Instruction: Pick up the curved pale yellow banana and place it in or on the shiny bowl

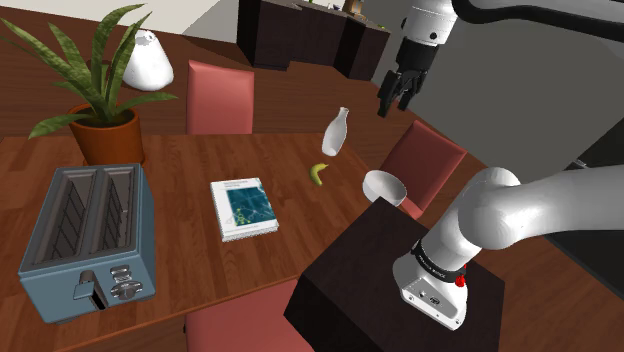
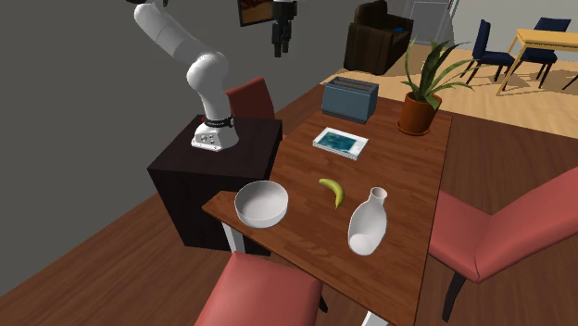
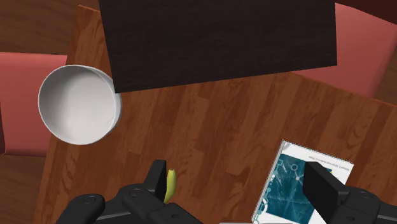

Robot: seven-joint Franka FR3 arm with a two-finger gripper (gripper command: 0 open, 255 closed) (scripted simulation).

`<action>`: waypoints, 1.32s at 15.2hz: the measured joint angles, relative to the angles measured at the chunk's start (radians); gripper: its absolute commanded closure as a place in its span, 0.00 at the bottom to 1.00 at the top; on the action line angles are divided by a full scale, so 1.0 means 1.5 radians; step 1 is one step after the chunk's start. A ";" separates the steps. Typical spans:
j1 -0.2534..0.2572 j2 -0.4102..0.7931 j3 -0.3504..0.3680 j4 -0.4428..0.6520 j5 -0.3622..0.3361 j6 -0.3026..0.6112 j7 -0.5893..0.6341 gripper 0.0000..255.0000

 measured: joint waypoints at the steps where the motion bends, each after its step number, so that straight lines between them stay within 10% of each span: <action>1: 0.000 0.000 0.000 0.000 0.000 0.000 0.000 0.00; 20: -0.035 0.264 -0.143 -0.166 -0.048 0.491 -0.132 0.00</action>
